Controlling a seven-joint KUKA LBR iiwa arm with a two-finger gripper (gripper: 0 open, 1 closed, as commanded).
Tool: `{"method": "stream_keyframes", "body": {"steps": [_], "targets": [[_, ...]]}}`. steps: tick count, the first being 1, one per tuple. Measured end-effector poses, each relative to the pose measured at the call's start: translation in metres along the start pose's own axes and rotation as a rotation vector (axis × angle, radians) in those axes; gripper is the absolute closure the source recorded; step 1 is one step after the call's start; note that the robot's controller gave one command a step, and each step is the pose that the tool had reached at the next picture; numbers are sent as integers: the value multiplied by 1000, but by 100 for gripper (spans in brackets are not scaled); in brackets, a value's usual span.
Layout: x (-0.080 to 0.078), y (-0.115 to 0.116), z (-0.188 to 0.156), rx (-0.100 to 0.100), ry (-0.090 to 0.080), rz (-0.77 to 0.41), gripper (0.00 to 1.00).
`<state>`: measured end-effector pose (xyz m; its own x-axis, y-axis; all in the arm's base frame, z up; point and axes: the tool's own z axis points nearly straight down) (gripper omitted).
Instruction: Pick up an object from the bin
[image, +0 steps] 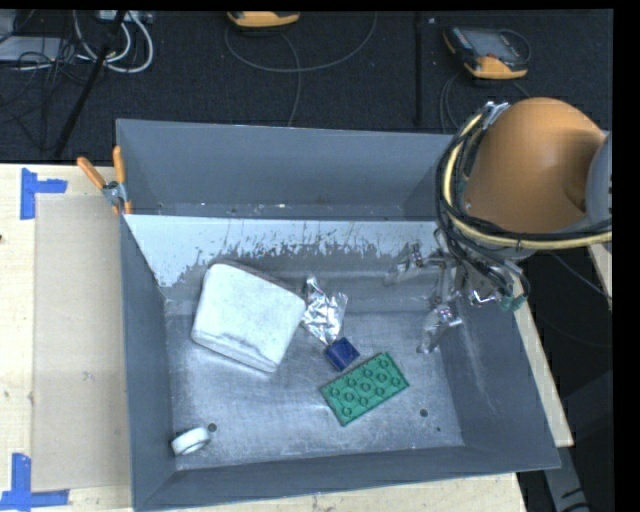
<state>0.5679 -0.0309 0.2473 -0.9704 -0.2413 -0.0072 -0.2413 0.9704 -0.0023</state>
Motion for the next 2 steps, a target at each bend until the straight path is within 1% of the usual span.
{"method": "stream_keyframes", "body": {"steps": [1, 2], "targets": [[14, -2, 165, -7, 14, -242, 0], [12, -3, 161, -5, 9, -240, 100]]}}
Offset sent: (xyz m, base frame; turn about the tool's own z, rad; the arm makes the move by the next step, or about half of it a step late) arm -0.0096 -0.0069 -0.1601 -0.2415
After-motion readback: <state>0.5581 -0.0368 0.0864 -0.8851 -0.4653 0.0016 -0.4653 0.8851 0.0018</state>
